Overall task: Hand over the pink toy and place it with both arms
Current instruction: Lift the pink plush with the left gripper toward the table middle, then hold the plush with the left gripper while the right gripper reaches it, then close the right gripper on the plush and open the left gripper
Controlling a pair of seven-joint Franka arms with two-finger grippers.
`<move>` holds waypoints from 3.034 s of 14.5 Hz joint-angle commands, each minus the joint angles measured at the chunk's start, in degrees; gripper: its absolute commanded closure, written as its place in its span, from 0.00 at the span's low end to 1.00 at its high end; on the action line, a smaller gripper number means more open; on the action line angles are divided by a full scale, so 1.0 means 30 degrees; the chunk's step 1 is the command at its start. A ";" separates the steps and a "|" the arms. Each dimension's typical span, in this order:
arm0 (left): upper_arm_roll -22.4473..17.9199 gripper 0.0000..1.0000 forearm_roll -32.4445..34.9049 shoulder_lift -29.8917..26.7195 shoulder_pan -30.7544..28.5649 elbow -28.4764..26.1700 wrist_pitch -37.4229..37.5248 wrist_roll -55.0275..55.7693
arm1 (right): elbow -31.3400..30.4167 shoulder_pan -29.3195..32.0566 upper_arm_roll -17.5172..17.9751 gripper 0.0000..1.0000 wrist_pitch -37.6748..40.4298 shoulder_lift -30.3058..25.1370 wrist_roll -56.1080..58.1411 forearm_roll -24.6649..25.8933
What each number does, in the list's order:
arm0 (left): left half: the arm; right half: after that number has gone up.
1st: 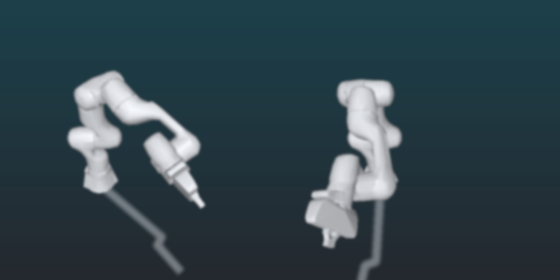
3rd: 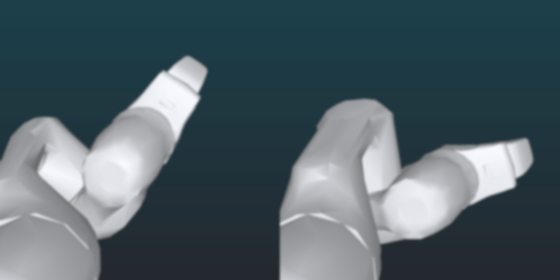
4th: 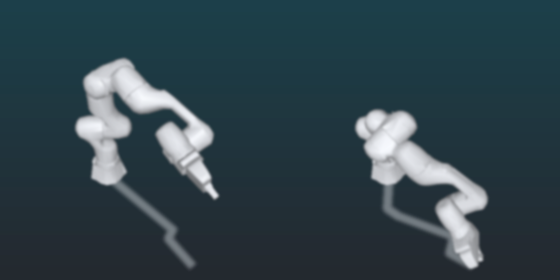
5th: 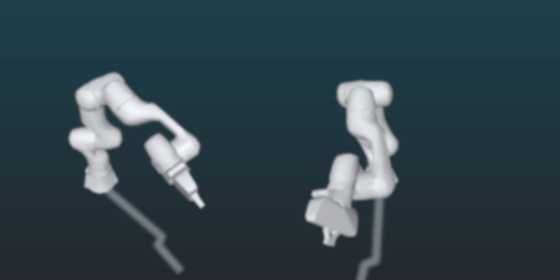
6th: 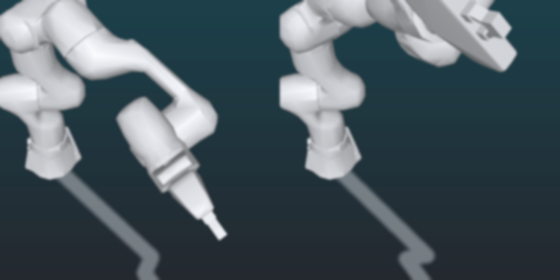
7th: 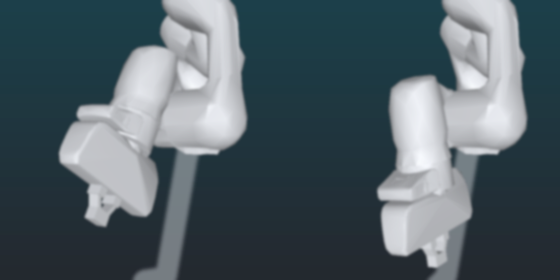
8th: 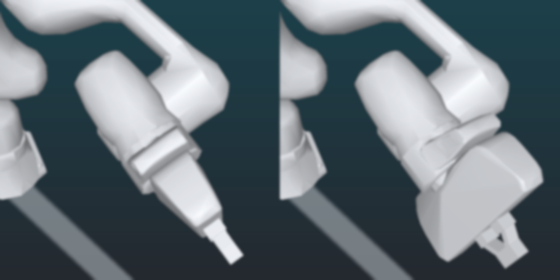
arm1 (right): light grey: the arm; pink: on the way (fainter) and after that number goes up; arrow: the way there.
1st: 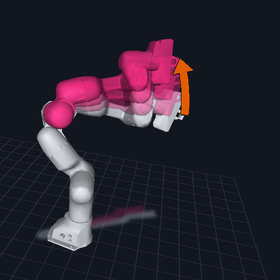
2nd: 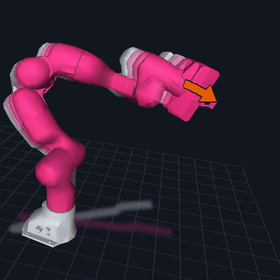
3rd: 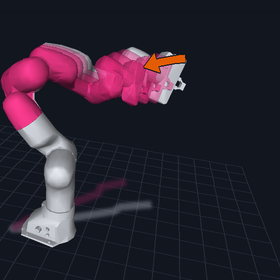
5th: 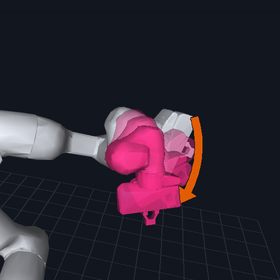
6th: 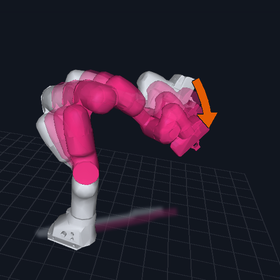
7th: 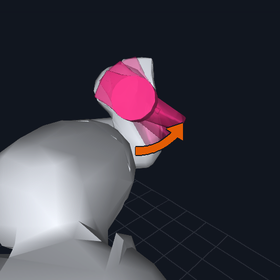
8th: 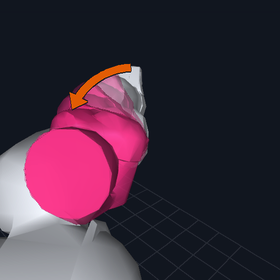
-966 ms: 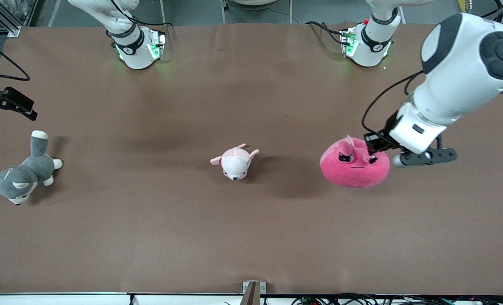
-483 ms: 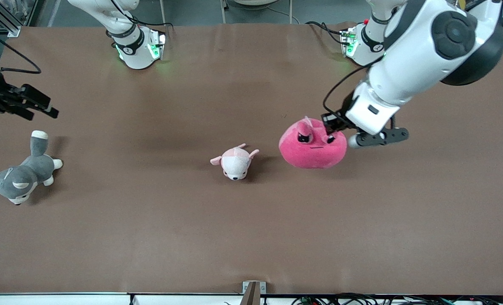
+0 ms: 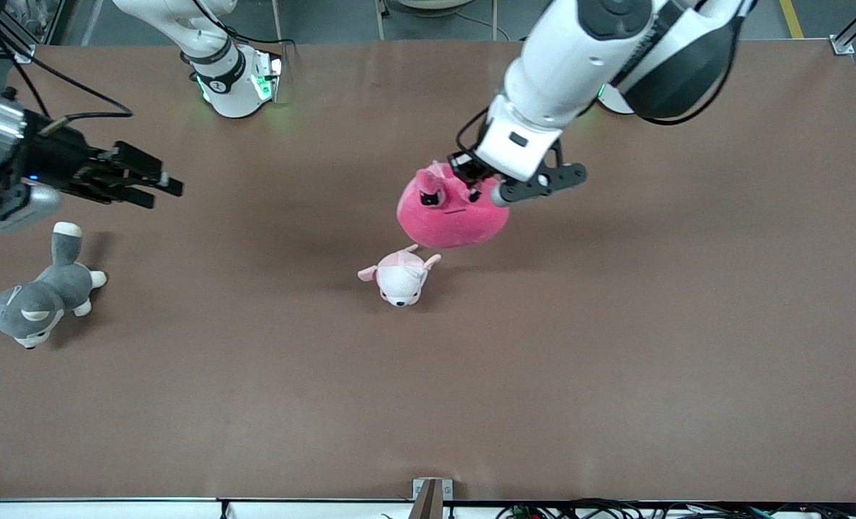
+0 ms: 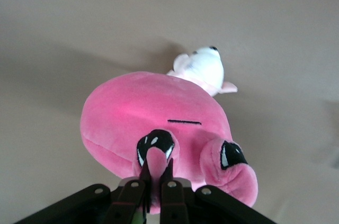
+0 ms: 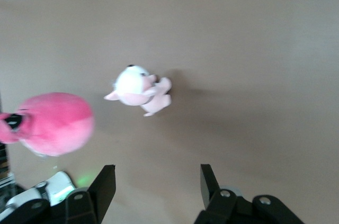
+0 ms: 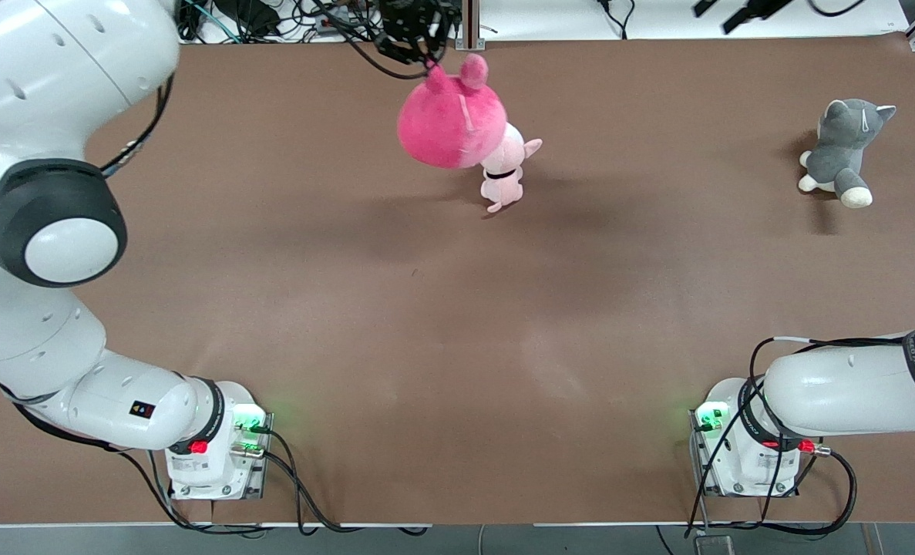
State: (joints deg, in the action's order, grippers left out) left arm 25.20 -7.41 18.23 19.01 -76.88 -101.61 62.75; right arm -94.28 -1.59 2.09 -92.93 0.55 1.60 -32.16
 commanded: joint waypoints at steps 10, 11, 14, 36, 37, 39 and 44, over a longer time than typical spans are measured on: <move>-0.0022 1.00 -0.1836 0.1804 0.2394 0.1223 -0.4595 0.5009 | -0.0040 -0.4477 -0.0081 0.26 -0.1951 0.1483 -0.2318 -0.2433; -0.0051 1.00 -0.1836 0.1863 0.2598 0.1223 -0.4829 0.5419 | -0.0040 -0.4683 -0.0081 0.26 -0.2097 0.1630 -0.2350 -0.2433; -0.0022 1.00 -0.1836 0.2068 0.2775 0.1223 -0.5358 0.5686 | -0.0040 -0.5268 -0.0081 0.26 -0.2450 0.1806 -0.2409 -0.2287; -0.0052 1.00 -0.1806 0.2244 0.2747 0.1223 -0.5446 0.5657 | -0.0157 -0.7556 -0.0081 0.97 -0.2626 0.2335 -0.3464 0.0145; -0.0052 0.98 -0.1806 0.2273 0.2747 0.1223 -0.5446 0.5657 | -0.0157 -0.7556 -0.0081 0.97 -0.2626 0.2364 -0.3464 0.0145; -0.0052 0.87 -0.1836 0.2273 0.2601 0.1223 -0.5417 0.5628 | -0.0157 -0.7585 -0.0081 0.97 -0.2626 0.2364 -0.3493 0.0145; -0.0227 0.25 -0.1544 0.2069 0.2192 0.1194 -0.5096 0.5424 | -0.0099 -0.7644 -0.0081 0.97 -0.2567 0.2335 -0.3464 0.0145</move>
State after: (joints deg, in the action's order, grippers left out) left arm 24.77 -12.15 24.47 26.29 -74.59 -117.87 79.08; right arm -94.33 -23.95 2.32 -100.63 8.16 -7.71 -32.29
